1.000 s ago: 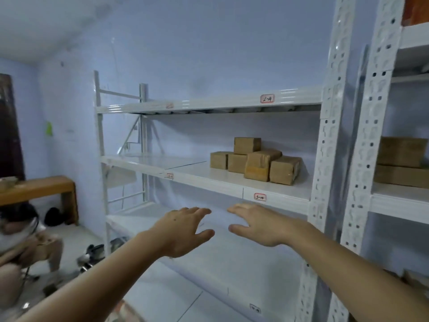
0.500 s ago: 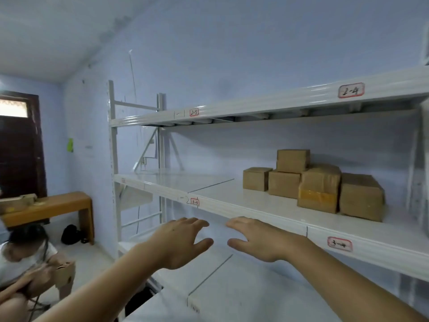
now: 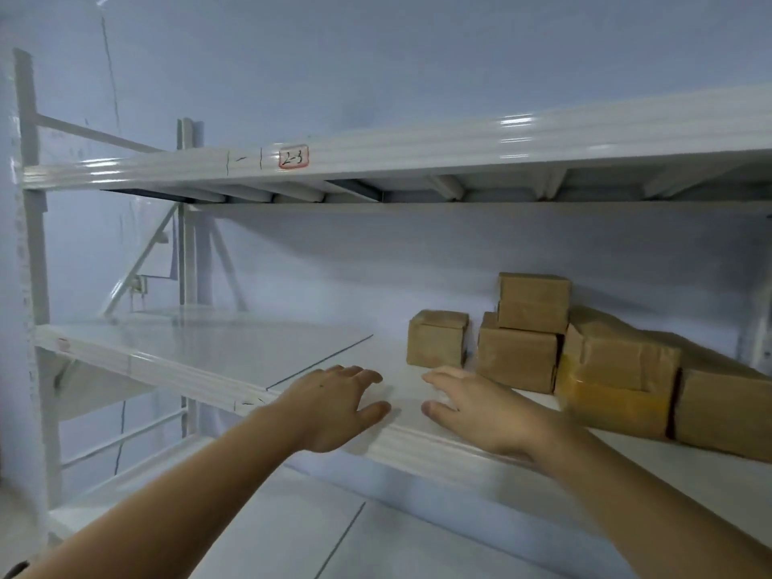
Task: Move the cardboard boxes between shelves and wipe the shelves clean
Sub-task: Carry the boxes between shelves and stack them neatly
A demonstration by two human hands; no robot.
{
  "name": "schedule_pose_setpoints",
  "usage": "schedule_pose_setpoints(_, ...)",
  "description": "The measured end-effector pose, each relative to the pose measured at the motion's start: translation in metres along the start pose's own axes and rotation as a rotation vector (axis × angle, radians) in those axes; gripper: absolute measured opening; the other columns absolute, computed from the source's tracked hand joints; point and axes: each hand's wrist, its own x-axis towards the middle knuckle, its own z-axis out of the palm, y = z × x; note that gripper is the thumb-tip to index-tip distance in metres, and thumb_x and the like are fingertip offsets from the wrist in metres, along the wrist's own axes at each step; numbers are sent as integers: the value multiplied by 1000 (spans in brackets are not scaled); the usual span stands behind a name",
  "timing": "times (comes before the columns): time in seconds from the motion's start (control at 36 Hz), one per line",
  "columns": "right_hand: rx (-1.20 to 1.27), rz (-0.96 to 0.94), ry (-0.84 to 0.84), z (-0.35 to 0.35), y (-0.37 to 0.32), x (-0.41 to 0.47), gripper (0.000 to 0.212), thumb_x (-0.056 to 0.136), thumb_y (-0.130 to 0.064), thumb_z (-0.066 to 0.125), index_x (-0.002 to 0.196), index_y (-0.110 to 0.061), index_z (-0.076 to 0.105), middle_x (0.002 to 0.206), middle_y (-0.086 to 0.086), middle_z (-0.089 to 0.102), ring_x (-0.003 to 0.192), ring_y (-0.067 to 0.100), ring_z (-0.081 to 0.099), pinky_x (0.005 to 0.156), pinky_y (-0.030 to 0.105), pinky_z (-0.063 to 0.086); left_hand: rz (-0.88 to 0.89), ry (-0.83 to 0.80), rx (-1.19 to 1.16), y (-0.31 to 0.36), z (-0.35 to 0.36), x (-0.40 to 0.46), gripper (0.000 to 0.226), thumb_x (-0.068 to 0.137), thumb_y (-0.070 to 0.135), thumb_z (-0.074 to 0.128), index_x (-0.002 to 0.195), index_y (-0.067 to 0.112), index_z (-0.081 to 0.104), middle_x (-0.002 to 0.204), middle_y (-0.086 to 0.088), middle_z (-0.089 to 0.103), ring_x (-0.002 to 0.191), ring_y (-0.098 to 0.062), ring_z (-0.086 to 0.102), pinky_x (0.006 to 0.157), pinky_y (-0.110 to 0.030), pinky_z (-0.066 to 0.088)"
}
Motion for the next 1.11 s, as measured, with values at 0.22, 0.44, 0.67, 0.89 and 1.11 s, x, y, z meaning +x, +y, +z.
schedule_pose_setpoints(0.22,6,219,131,-3,13,62,61,106,-48,44,161,-25,28,168,-9,18,152,13,23,122,34,24,174,37,-102,-35,9,115,61,102,65,31,151,29,41,154,3,48,140,-21,45,112,-36,36)
schedule_pose_setpoints(0.44,228,547,457,-3,22,149,54,106,-39,45,149,-8,42,157,7,38,145,22,33,116,35,28,-35,10,-754,-24,19,232,66,105,58,34,149,10,40,148,-13,52,132,-33,51,105,-40,41)
schedule_pose_setpoints(0.67,796,850,599,20,40,183,68,99,-55,51,154,-16,39,142,7,56,127,28,55,111,42,44,-170,-189,-1126,-16,57,286,62,107,46,34,148,0,44,143,-21,54,125,-37,56,104,-40,47)
schedule_pose_setpoints(0.89,1209,846,563,15,17,165,24,95,-43,65,104,-21,72,95,4,79,94,21,73,96,38,57,-66,-149,-1263,-21,45,264,47,104,43,44,135,7,47,129,-14,60,115,-35,61,99,-46,52)
schedule_pose_setpoints(1.11,1286,651,815,-20,-43,127,47,91,-33,73,130,-20,50,119,15,67,97,28,68,84,49,53,175,223,-1377,-34,-6,194,74,77,59,51,144,28,45,132,0,53,120,-28,57,102,-53,49)
